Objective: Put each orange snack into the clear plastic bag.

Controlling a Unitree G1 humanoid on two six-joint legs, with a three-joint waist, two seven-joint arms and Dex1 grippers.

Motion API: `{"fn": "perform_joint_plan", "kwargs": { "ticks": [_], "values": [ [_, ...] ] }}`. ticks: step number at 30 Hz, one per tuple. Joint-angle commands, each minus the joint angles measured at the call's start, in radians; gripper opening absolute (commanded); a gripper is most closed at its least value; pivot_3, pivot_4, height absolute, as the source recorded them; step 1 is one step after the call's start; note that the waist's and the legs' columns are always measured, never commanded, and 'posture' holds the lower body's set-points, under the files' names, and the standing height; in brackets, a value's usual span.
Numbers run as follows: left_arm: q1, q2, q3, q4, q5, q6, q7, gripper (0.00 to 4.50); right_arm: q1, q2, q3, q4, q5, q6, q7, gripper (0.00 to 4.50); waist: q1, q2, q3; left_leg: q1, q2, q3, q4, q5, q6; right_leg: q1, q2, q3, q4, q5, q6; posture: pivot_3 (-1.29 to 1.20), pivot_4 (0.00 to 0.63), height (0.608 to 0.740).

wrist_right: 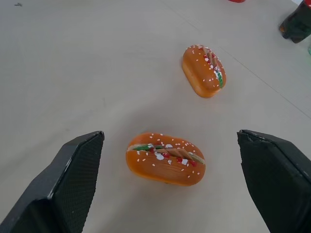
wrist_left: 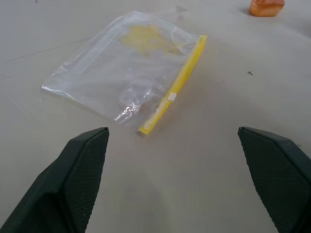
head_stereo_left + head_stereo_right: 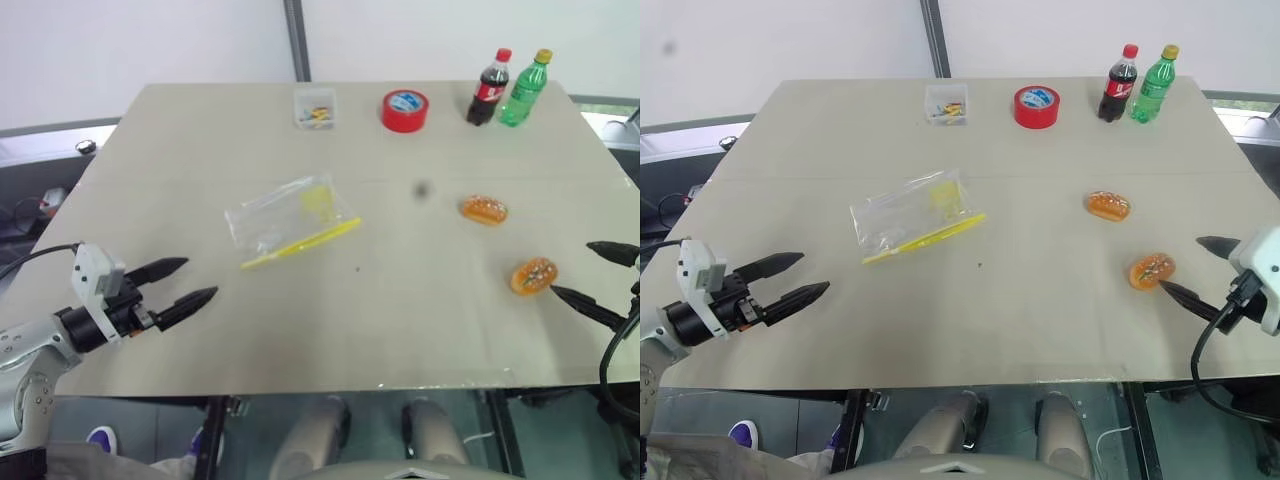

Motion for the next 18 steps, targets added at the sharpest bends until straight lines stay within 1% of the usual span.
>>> {"fn": "perform_joint_plan", "kwargs": {
  "ticks": [1,7,11,12,13,15,17,18],
  "values": [
    [-0.011,0.009,0.015,-0.03,-0.024,0.006,0.008,4.5,-0.011,0.001,-0.009,-0.003,0.003,-0.015,-0.006,4.49,0.0,0.0,0.0,0.0,0.0,0.0,0.0,0.0,0.0,0.0,0.0,0.0,0.0,0.0,0.0,0.0,0.15,0.71],
    [-0.069,-0.011,-0.001,-0.044,-0.068,0.071,0.059,4.5,-0.031,0.021,0.012,-0.025,0.02,-0.006,-0.026,4.49,0.0,0.0,0.0,0.0,0.0,0.0,0.0,0.0,0.0,0.0,0.0,0.0,0.0,0.0,0.0,0.0,0.15,0.71],
    [-0.101,-0.031,-0.001,-0.058,-0.09,0.132,0.144,4.5,-0.084,0.045,0.052,-0.062,0.056,0.023,-0.067,4.49,-0.002,0.0,0.0,0.0,0.0,0.0,0.0,0.0,0.0,0.0,0.0,0.0,0.0,0.0,0.0,0.0,0.15,0.71],
    [-0.118,-0.049,0.007,-0.064,-0.1,0.15,0.192,4.5,-0.112,0.064,0.079,-0.077,0.063,0.038,-0.102,4.49,-0.002,0.0,0.0,0.0,0.0,0.0,0.0,0.0,0.0,0.0,0.0,0.0,0.0,0.0,0.0,0.0,0.15,0.71],
    [-0.141,-0.057,0.016,-0.07,-0.105,0.221,0.289,4.5,-0.153,0.089,0.144,-0.106,0.03,0.046,-0.164,4.49,-0.002,0.0,0.0,0.0,0.0,0.0,0.0,0.0,0.0,0.0,0.0,0.0,0.0,0.0,0.0,0.0,0.15,0.71],
    [-0.169,-0.058,0.024,-0.078,-0.113,0.337,0.412,4.5,-0.202,0.117,0.239,-0.15,-0.03,0.06,-0.24,4.49,-0.003,-0.001,0.0,0.002,0.001,0.0,0.0,0.0,0.0,0.001,0.001,0.0,0.001,0.0,0.0,0.0,0.15,0.71],
    [-0.213,-0.015,0.015,-0.046,-0.157,0.519,0.472,4.5,-0.266,0.148,0.368,-0.182,-0.059,0.081,-0.272,4.49,-0.001,-0.001,0.0,0.001,0.001,-0.001,0.0,0.0,-0.001,0.0,0.001,0.0,0.002,0.0,0.0,0.0,0.15,0.71],
    [-0.248,0.004,0.012,0.0,-0.208,0.628,0.473,4.5,-0.298,0.167,0.427,-0.19,-0.069,0.091,-0.286,4.49,-0.002,-0.002,0.001,0.001,0.001,-0.001,0.0,0.001,-0.002,0.0,0.001,0.0,0.002,0.0,0.0,0.0,0.15,0.71]
  ]
}}
